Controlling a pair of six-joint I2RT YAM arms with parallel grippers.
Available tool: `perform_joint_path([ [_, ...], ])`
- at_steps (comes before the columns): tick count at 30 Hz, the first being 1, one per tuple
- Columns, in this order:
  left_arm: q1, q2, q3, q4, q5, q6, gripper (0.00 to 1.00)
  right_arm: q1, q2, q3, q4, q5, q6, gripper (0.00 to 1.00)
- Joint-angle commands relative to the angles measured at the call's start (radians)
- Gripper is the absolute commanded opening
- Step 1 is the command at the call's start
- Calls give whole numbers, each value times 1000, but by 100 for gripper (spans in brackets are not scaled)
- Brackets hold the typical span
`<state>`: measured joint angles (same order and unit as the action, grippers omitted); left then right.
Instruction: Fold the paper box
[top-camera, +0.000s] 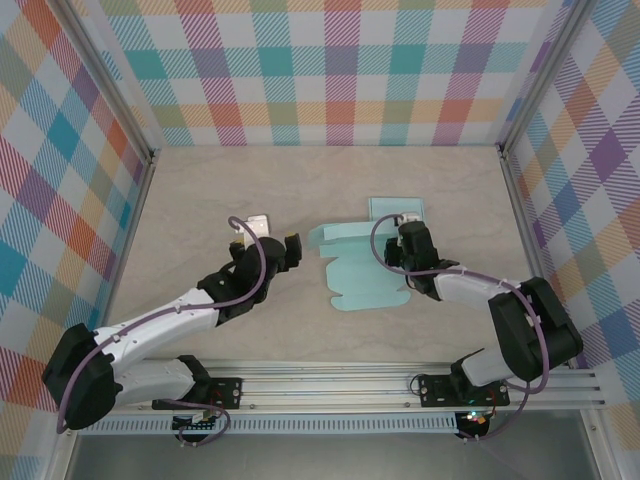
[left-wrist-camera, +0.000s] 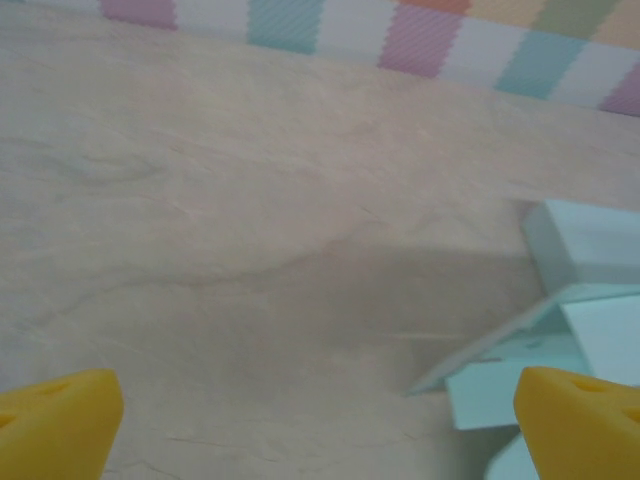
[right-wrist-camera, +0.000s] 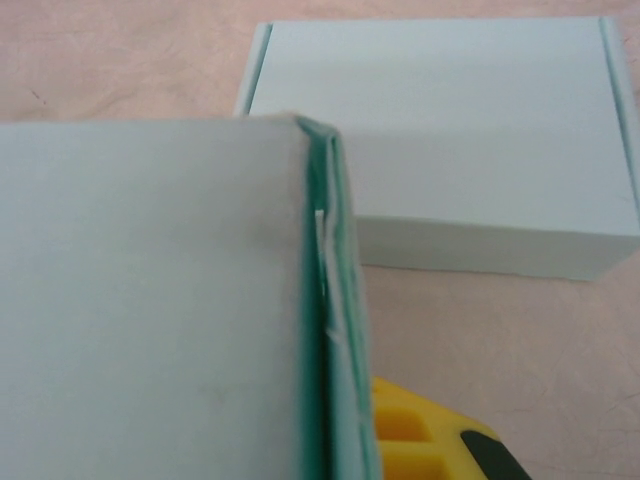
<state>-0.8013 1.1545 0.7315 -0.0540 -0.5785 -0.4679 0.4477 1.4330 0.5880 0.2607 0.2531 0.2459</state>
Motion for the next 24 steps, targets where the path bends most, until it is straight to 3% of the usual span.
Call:
perform_joint_path([
  [1, 10, 37, 54, 4, 179, -76, 100, 6, -28, -24, 28, -29, 8, 0],
  [9, 14, 176, 128, 5, 186, -102, 100, 6, -41, -53, 49, 14, 53, 0],
  [24, 12, 407, 217, 54, 193, -113, 100, 7, -60, -49, 61, -61, 88, 0],
])
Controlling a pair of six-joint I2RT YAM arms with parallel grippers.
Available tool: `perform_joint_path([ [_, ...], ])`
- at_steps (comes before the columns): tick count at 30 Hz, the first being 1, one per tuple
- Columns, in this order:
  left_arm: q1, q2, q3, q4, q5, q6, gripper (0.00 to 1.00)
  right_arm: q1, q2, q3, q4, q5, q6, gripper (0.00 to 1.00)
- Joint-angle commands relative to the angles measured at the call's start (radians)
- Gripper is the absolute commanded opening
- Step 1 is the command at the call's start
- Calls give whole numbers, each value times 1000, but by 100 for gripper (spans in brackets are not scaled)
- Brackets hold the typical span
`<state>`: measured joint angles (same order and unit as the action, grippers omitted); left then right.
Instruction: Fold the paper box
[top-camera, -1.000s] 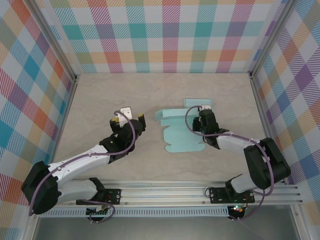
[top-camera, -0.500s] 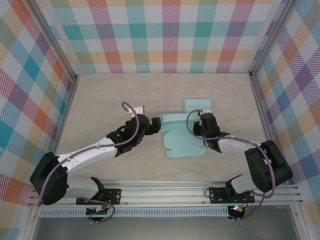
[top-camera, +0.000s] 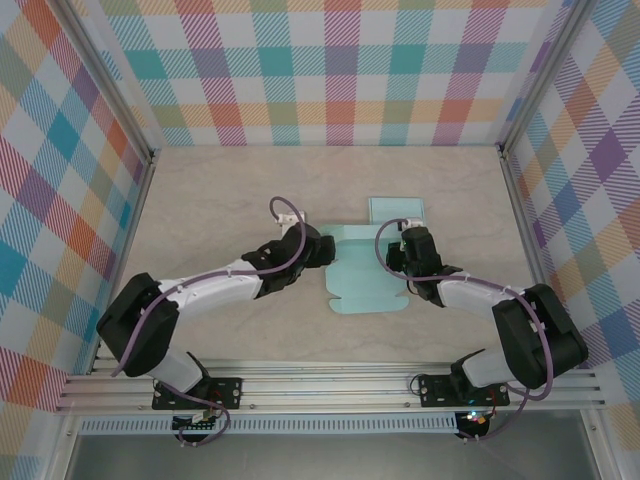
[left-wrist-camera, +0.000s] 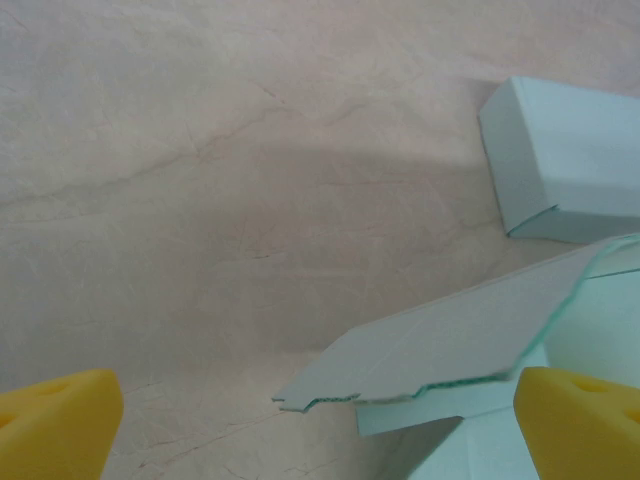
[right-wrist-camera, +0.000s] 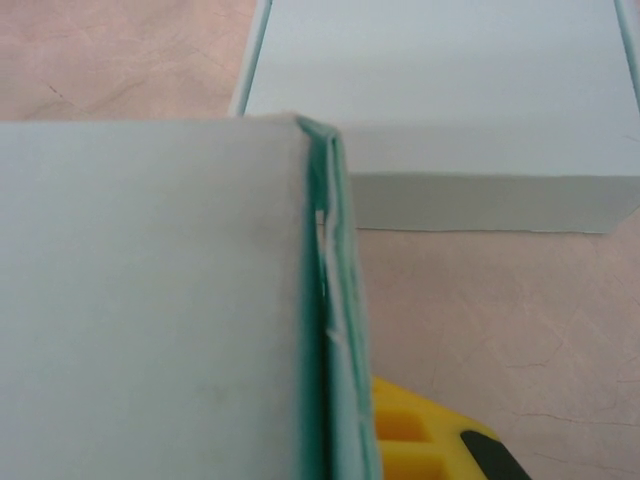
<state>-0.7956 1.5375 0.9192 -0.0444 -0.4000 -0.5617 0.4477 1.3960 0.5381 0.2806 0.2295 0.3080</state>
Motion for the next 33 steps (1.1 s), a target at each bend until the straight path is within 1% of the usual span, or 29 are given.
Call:
perform_joint_path([
  [1, 5, 34, 27, 65, 16, -26, 100, 6, -22, 0, 45, -41, 31, 0],
  [6, 3, 74, 15, 169, 8, -63, 100, 6, -11, -12, 74, -49, 48, 0],
  [10, 3, 94, 8, 258, 37, -85, 100, 6, 2, -13, 83, -78, 52, 0],
  [11, 3, 98, 11, 268, 45, -88, 100, 6, 4, -12, 85, -81, 54, 0],
  [15, 4, 130, 50, 254, 80, -99, 100, 6, 15, -13, 94, -92, 62, 5],
  [17, 3, 148, 63, 257, 98, -108, 100, 6, 20, -10, 96, -93, 66, 6],
  [20, 3, 161, 60, 265, 109, -129, 100, 6, 24, -4, 85, -84, 73, 2],
  [21, 3, 156, 50, 267, 105, -136, 100, 6, 23, -2, 79, -76, 77, 0],
  [26, 4, 82, -20, 264, 67, -146, 100, 6, 10, 6, 46, -36, 85, 0],
  [33, 4, -62, -149, 179, 28, -176, 99, 6, 15, 23, 18, -13, 86, 0],
])
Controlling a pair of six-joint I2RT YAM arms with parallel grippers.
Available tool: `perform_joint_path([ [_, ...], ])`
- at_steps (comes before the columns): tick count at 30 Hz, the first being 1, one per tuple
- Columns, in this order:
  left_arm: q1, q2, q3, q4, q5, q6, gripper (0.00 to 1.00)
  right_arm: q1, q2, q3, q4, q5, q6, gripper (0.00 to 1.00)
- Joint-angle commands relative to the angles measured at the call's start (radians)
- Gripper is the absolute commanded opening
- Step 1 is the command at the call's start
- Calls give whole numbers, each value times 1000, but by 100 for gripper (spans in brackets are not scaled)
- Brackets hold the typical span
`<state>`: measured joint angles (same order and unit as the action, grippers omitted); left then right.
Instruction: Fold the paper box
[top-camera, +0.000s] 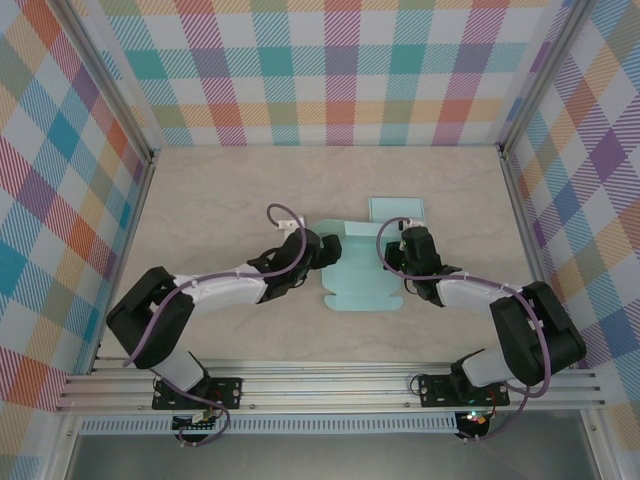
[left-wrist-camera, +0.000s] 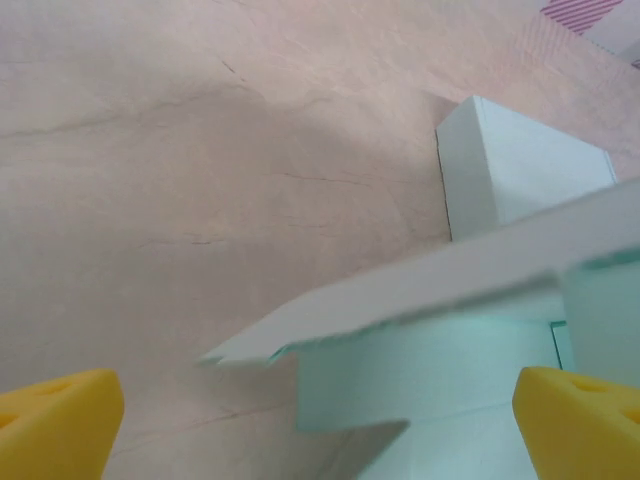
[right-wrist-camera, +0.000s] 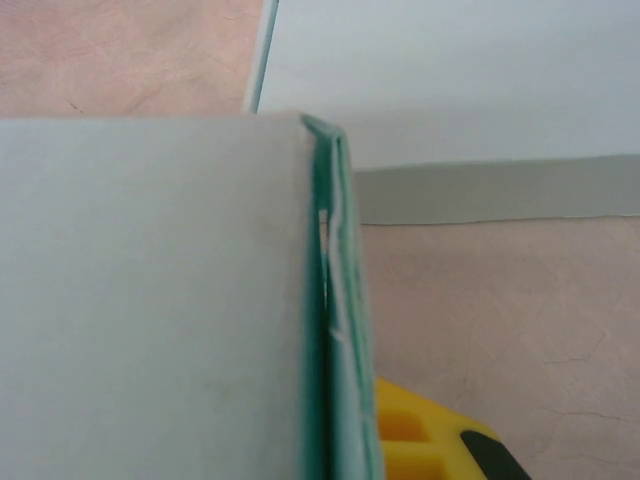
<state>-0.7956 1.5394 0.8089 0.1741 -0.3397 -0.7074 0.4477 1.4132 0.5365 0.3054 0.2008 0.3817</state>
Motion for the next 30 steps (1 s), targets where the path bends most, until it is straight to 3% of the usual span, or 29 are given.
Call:
perform_joint_path([
  [1, 3, -77, -55, -45, -30, -33, 98, 7, 0, 25, -9, 15, 14, 0],
  [11, 4, -62, -74, -163, -89, -91, 91, 10, -12, 24, -13, 3, 8, 0],
  [21, 34, 15, -34, -243, -126, -113, 91, 13, -24, 24, -20, 1, 2, 0],
  [30, 44, 75, -25, -123, -44, -53, 91, 20, -19, 30, -17, -4, -4, 0],
])
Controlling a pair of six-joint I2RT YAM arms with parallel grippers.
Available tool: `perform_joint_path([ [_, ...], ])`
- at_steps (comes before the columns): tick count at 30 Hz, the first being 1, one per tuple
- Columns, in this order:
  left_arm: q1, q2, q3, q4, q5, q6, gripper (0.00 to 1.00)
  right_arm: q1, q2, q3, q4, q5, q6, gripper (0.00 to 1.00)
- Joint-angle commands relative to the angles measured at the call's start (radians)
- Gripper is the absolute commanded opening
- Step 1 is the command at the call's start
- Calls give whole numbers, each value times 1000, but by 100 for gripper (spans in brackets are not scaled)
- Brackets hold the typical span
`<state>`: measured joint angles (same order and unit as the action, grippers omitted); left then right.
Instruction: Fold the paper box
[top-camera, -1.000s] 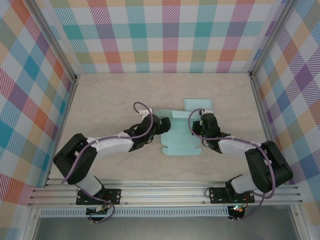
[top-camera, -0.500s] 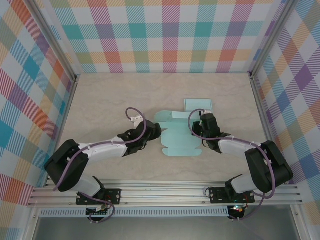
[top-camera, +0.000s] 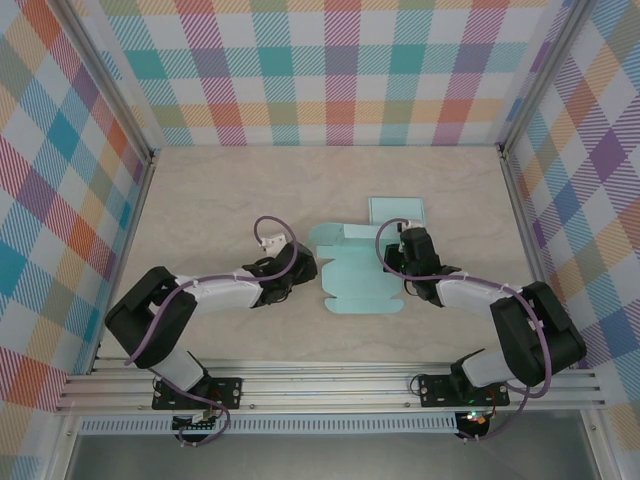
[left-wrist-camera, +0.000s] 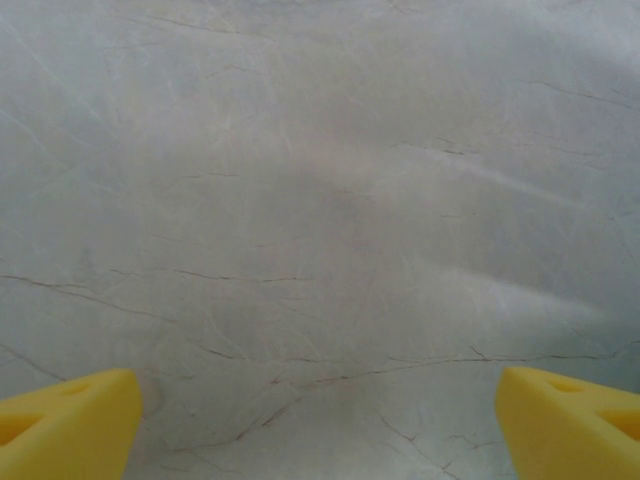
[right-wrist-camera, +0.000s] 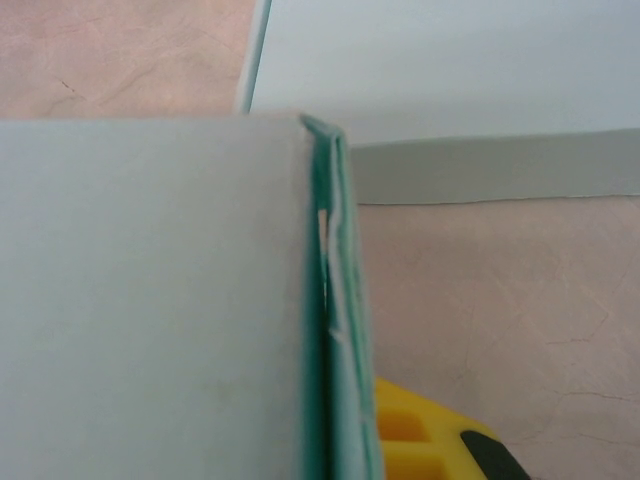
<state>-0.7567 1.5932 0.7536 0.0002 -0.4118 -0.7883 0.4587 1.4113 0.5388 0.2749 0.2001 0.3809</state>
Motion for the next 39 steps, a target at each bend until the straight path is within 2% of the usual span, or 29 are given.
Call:
perform_joint_path([
  [1, 5, 31, 33, 66, 35, 33, 91, 9, -17, 29, 13, -3, -5, 0],
  [9, 6, 25, 25, 165, 81, 39, 90, 15, -15, 28, 7, 2, -16, 0],
  [22, 2, 66, 73, 211, 144, 45, 91, 40, 20, 42, 13, 7, -17, 0],
  [34, -3, 146, 119, 221, 153, 28, 91, 61, 30, 46, 15, 15, -9, 0],
  [39, -1, 117, 92, 230, 159, 36, 90, 63, 35, 46, 8, 30, -2, 0],
])
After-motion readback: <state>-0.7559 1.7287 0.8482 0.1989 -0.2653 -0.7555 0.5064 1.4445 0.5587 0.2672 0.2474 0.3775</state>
